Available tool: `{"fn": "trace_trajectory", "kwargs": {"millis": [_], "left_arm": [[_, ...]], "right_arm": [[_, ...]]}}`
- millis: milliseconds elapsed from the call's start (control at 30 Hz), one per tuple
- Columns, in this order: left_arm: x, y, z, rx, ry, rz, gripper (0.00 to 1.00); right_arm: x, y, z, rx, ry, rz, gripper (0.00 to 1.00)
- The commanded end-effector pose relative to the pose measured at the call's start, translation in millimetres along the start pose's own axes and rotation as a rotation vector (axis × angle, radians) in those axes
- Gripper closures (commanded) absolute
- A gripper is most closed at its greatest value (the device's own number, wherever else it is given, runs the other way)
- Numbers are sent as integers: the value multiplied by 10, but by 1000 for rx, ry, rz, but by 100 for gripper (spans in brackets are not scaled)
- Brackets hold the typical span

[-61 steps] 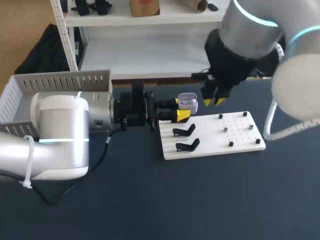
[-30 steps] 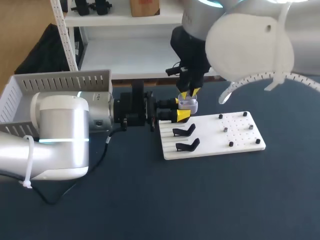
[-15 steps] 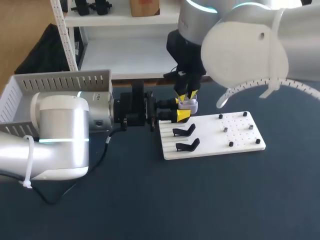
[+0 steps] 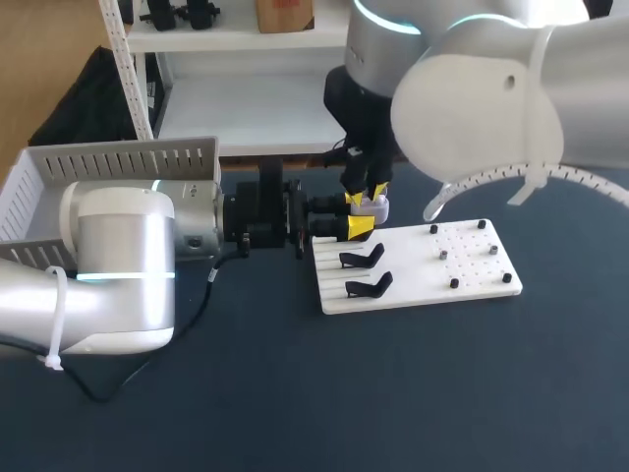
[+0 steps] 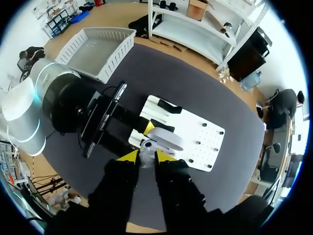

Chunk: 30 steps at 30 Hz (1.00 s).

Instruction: Pick up each earbud case from the left stands, insert the matching earbuds, close the lid, and place the case in the box.

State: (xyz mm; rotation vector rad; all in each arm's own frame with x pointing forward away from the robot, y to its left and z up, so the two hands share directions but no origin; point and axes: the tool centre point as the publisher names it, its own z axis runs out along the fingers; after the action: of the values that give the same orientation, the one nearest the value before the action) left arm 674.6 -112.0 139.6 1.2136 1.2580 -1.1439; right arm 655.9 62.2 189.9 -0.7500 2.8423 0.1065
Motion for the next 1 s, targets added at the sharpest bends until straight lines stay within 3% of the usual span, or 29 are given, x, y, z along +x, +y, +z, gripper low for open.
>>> {"fn": "trace_trajectory", "kwargs": {"millis": [33, 1000], "left_arm": [[3, -10, -2, -4, -2, 2, 100], [3, -10, -2, -4, -2, 2, 100]], "right_arm": [[5, 14, 2, 7, -2, 0, 100], [-30, -26, 81, 20, 4, 3, 100]]}}
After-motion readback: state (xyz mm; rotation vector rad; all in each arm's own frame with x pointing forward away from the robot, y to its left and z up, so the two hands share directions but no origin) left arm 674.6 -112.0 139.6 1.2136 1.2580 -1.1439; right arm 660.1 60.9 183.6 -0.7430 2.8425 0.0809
